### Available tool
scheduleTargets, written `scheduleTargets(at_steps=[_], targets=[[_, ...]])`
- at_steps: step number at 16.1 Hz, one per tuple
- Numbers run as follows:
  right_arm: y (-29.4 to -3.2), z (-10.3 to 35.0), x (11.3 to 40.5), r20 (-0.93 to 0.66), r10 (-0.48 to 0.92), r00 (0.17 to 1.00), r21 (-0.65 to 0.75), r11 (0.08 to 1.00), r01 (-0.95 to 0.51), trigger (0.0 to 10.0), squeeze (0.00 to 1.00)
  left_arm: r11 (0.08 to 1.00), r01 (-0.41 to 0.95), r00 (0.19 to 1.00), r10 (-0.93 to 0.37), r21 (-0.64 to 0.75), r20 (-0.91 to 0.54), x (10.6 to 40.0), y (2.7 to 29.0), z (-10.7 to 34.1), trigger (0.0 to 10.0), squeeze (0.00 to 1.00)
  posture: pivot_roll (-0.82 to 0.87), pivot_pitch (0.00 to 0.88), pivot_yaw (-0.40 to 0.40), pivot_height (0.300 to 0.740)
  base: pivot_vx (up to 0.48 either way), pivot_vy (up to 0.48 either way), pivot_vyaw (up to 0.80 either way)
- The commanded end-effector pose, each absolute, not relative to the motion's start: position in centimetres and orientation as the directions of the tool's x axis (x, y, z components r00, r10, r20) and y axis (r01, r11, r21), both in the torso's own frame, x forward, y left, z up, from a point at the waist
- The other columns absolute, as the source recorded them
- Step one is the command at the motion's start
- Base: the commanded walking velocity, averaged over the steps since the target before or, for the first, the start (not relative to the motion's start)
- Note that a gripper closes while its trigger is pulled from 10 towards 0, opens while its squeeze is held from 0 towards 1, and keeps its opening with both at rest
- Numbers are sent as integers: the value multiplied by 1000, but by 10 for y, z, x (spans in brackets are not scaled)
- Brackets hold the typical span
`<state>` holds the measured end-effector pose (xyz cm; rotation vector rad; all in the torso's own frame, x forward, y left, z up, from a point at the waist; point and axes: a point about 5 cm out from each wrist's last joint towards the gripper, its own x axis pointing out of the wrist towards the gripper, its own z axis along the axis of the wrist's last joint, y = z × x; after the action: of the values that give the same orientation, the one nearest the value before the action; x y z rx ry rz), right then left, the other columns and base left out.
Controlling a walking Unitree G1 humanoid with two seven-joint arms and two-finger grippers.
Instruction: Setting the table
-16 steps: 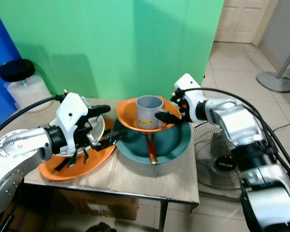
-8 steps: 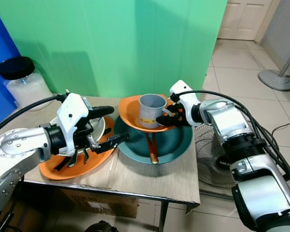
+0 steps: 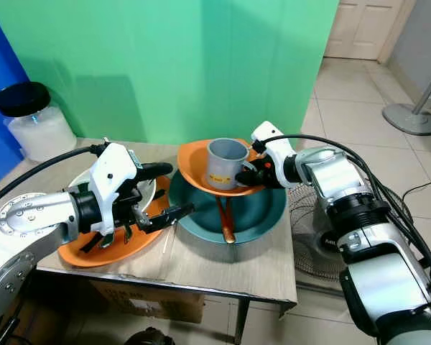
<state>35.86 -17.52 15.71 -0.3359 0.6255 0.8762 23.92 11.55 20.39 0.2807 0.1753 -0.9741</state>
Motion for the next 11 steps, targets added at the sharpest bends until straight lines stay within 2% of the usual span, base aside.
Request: scheduleTargets(at_steps=[1, 9, 11], targets=[[-171, 168, 363, -613, 626, 483, -41, 585, -810, 0, 0, 513, 842, 539, -796, 165, -275, 236, 113, 206, 10000, 0, 104, 0, 33, 740, 0, 0, 0], [-168, 172, 365, -594, 649, 476, -31, 573, -819, 0, 0, 515, 839, 544, -790, 176, -284, 238, 116, 206, 10000, 0, 102, 0, 39, 740, 0, 0, 0], [-166, 179, 366, -556, 663, 501, -34, 585, -811, 0, 0, 518, 835, 550, -785, 186, -284, 239, 118, 206, 10000, 0, 99, 0, 42, 740, 0, 0, 0]])
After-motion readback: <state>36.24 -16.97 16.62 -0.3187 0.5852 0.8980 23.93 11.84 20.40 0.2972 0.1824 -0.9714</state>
